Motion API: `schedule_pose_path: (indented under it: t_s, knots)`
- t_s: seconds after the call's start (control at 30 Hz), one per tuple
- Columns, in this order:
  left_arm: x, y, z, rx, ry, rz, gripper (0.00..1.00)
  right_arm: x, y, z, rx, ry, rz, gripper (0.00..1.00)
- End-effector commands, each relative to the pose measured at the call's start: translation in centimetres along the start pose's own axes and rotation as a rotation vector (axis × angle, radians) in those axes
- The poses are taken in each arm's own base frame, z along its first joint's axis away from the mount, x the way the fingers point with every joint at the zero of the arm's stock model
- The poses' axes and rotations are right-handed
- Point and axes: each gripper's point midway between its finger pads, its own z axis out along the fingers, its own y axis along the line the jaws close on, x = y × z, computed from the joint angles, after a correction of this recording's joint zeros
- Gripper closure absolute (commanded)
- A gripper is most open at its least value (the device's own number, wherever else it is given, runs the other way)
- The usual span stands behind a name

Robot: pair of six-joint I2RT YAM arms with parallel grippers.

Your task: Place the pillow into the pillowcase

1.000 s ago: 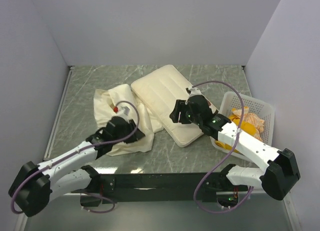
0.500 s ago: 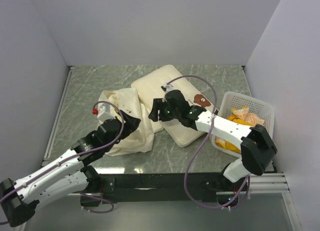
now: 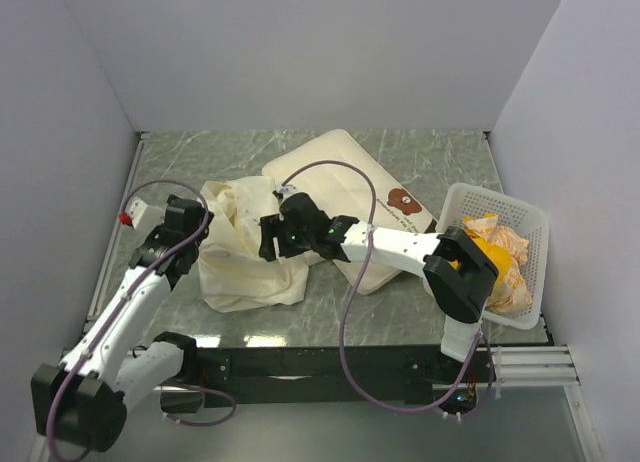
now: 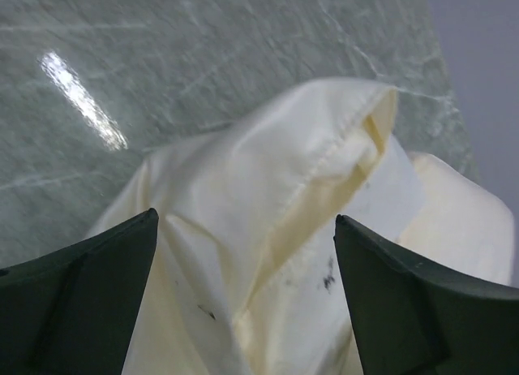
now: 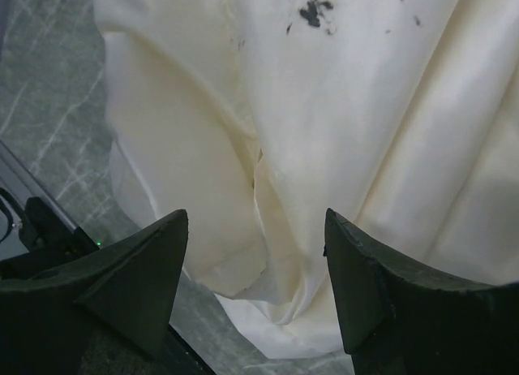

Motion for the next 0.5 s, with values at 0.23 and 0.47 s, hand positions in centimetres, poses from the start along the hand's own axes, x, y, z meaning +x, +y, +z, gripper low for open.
schedule_pose_path:
  t_s: [0.23,0.47]
  knots:
    - [5.6,0.8,6.0,0.001,0.171,0.107,0.01,1.0,0.3,1.7,0.051,0.004,-0.017,0.25]
    - [3.8,0.2,8.2,-0.013,0.122,0.136,0.72,1.3,0.4,1.5,0.049,0.012,-0.035,0.36]
